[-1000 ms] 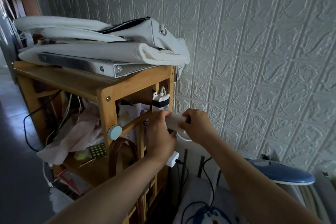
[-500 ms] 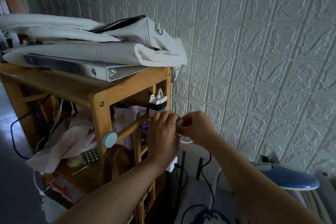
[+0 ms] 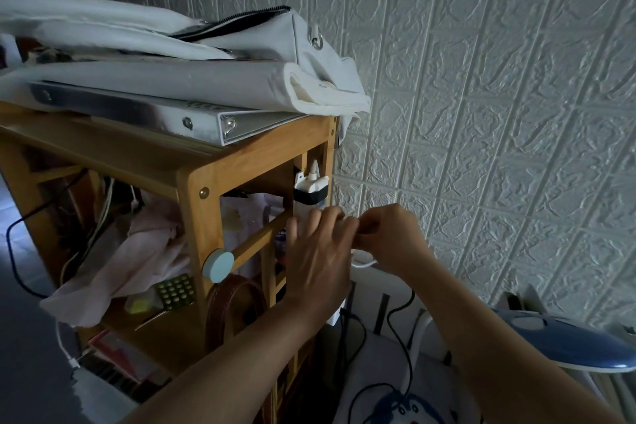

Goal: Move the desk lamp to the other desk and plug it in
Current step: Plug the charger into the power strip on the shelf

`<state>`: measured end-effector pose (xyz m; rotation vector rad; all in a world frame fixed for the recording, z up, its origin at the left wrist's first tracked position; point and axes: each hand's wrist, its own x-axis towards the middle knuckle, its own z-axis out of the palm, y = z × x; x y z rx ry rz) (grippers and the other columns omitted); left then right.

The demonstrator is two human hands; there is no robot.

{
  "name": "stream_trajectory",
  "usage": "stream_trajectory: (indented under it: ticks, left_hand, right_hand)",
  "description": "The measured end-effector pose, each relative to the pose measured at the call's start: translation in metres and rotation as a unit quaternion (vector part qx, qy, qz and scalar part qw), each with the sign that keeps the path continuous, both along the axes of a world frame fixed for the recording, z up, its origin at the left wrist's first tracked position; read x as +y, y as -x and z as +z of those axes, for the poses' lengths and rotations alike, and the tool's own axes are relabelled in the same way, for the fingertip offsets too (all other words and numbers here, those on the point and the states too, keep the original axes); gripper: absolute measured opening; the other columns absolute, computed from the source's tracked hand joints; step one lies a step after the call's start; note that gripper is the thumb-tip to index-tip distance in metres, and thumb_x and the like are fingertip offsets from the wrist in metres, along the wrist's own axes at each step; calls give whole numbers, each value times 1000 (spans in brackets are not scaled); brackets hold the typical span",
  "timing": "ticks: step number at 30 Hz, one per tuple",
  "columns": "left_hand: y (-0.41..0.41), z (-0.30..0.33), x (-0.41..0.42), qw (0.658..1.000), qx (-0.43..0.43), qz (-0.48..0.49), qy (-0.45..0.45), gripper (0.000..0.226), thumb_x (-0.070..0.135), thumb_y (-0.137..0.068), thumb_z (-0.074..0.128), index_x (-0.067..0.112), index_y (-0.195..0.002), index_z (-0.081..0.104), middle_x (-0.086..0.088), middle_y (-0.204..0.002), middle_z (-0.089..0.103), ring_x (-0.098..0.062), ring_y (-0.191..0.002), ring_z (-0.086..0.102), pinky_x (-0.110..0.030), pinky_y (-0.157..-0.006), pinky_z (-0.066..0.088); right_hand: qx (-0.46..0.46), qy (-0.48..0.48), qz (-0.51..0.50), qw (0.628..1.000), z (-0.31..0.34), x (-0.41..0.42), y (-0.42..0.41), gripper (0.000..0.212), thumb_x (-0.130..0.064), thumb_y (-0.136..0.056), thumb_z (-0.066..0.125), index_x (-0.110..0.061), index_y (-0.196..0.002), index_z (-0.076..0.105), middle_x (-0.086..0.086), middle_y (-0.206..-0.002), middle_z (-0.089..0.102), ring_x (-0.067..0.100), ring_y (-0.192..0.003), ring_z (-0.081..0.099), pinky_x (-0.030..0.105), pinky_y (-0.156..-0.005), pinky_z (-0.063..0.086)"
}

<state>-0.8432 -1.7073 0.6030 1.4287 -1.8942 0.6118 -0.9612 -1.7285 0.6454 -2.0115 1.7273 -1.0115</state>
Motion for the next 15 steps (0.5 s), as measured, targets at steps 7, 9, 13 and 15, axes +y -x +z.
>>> stream_trajectory:
  ticks: [7,9,13,15]
  left_hand:
    - [-4,2,-1,1000,9,-20,-14,41,17,-60,75,25,-96,56,2,-102,63,-24,-95,57,-41,-80,45]
    - [-3,2,0,1000,13,-20,-16,41,16,-61,75,24,-96,56,0,-103,63,-25,-96,58,-44,-82,46]
    - [0,2,5,999,15,-8,-28,35,13,-67,71,21,-99,58,-4,-106,64,-29,-101,57,-50,-87,45]
    - [-2,3,6,999,0,-8,-35,33,13,-73,66,22,-104,57,-4,-111,62,-30,-105,54,-52,-90,41]
  right_hand:
    - [7,3,-15,1000,0,2,-5,8,-18,-70,78,-13,-76,74,-2,-64,66,13,-63,64,26,-66,53]
    - [3,3,-22,1000,-1,6,-8,8,-18,-74,75,-12,-77,73,4,-70,68,18,-67,65,26,-63,51]
    - [-5,-8,-48,999,-9,17,-12,20,-19,-81,68,-13,-100,68,7,-91,71,21,-86,67,23,-64,47]
    - [-27,-17,-58,998,-15,27,-9,47,-23,-81,69,-13,-125,54,8,-119,66,24,-108,61,29,-83,48]
